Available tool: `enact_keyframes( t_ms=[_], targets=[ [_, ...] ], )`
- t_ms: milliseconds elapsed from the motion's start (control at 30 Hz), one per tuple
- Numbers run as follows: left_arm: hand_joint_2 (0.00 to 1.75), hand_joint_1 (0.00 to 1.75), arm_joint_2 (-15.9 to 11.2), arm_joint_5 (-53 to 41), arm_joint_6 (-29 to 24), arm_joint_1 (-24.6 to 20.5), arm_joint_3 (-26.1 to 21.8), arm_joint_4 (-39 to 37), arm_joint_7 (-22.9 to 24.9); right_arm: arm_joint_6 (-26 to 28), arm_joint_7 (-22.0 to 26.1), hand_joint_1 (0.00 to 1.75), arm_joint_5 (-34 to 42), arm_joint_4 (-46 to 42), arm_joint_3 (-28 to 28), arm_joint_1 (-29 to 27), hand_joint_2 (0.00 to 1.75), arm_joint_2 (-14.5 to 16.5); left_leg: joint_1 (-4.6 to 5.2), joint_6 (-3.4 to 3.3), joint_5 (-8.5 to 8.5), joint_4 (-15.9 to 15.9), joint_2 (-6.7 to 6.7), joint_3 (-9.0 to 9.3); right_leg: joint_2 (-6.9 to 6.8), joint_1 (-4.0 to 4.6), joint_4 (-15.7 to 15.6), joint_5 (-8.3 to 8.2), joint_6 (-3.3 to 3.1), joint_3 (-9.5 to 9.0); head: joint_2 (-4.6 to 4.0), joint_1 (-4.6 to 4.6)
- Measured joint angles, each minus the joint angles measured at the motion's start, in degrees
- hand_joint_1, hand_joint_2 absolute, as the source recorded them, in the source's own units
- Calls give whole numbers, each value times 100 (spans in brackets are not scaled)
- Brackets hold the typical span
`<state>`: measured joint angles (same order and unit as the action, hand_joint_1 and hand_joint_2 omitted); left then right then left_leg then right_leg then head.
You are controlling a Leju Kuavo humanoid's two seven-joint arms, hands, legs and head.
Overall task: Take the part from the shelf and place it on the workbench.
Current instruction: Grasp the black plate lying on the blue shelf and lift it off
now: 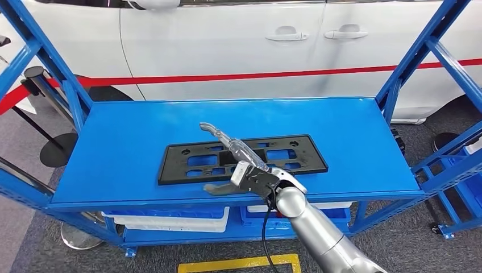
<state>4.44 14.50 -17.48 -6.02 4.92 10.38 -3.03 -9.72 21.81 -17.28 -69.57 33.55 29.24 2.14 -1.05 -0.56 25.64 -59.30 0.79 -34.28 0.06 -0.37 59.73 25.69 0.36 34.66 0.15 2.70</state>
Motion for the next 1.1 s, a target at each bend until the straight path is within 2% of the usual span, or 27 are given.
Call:
enact_keyframes(
  t_ms=[67,133,200,267,300,333,367,400,433,500,533,667,733,800,833,867,900,1000,1033,1100],
  targets=[
    [0,0,6,2,9,1,0,0,-6,81,-37,0,-130,248,143,199,175,-29,7,69,-7,22,-2,-2,7,26,-86,17,-20,-15,0,0],
    [0,0,10,5,13,3,0,0,-5,123,-43,0,-194,447,268,358,175,-64,-2,127,44,-31,-11,-23,2,1,-141,-12,-67,-42,0,3],
    [0,0,11,7,17,3,0,0,-9,155,-38,0,-230,621,387,520,175,-92,-7,159,292,-450,-24,-211,-10,-22,-191,-35,-123,-77,-1,11],
    [0,0,9,10,31,10,0,0,-13,179,-35,0,-268,790,505,648,175,-127,-7,181,614,-1170,-31,-557,-17,-7,-189,-24,-157,-86,-1,15],
    [0,0,7,15,40,17,0,0,-16,195,-36,0,-286,862,561,686,175,-147,-9,192,677,-1427,-32,-690,-20,-1,-181,-16,-166,-89,0,14],
    [0,0,5,21,47,24,0,0,-19,216,-39,0,-303,915,607,715,175,-162,-10,201,661,-1537,-34,-755,-21,3,-169,-7,-170,-90,0,13],
    [0,0,5,27,52,30,0,0,-24,241,-44,0,-318,954,642,737,175,-173,-12,206,585,-1509,-36,-753,-19,3,-157,2,-171,-90,0,13],
    [0,0,3,31,58,32,0,0,-30,273,-53,0,-339,987,678,768,175,-180,-15,208,435,-1302,-39,-663,-15,1,-138,16,-165,-91,0,13],
    [0,0,1,32,65,29,0,0,-37,305,-62,0,-361,1017,713,810,175,-185,-18,204,252,-983,-44,-515,-9,-2,-110,37,-153,-92,0,13],
    [0,0,-6,32,77,14,0,0,-49,366,-86,0,-398,1087,791,919,175,-199,-10,173,19,-352,-49,-215,3,10,-38,89,-109,-76,0,10],
    [0,0,-8,32,82,4,0,1,-51,388,-102,0,-413,1123,828,969,175,-208,-2,148,-22,-167,-47,-133,6,18,-11,105,-81,-64,0,6],
    [0,0,-18,36,93,-17,-1,0,-43,433,-170,0,-463,1252,940,1088,175,-231,9,22,-37,-58,-32,-98,6,15,23,144,20,-40,0,-2],
    [0,0,-21,65,132,-26,-3,1,-19,451,-182,0,-469,1316,986,1161,175,-240,-10,-42,-68,-14,-41,-77,5,-3,387,375,77,124,0,-15],
    [0,0,-22,111,187,-30,-5,1,3,468,-187,0,-469,1399,1038,1208,175,-250,-9,-69,-82,-9,-49,-78,2,-18,1103,724,120,464,0,-29],
    [0,0,-22,133,207,-25,-8,0,5,476,-190,0,-469,1446,1062,1212,175,-253,-9,-71,-87,-11,-50,-80,1,-27,1402,827,133,610,0,-31],
    [0,0,-22,152,216,-18,-11,0,7,481,-191,0,-469,1486,1083,1210,175,-255,-8,-71,-87,-12,-48,-81,1,-34,1522,823,137,673,0,-32],
    [0,0,-22,166,222,-12,-15,0,8,486,-192,0,-468,1517,1101,1210,175,-257,-9,-70,-87,-13,-45,-81,0,-40,1429,710,133,632,0,-32],
    [0,0,-21,176,240,-8,-20,0,10,499,-192,0,-466,1561,1131,1246,175,-257,1,-42,-98,-16,-35,-83,7,-26,331,160,76,108,0,-32],
    [0,0,-21,176,246,-12,-21,0,10,504,-191,0,-466,1569,1137,1261,175,-257,8,-17,-109,-16,-33,-92,12,-11,77,69,57,-7,-1,-32],
    [0,0,-21,176,251,-14,-24,1,15,513,-190,0,-465,1589,1146,1276,175,-257,18,49,-139,0,-31,-110,22,19,-44,31,27,-39,-1,-31]
  ],
)
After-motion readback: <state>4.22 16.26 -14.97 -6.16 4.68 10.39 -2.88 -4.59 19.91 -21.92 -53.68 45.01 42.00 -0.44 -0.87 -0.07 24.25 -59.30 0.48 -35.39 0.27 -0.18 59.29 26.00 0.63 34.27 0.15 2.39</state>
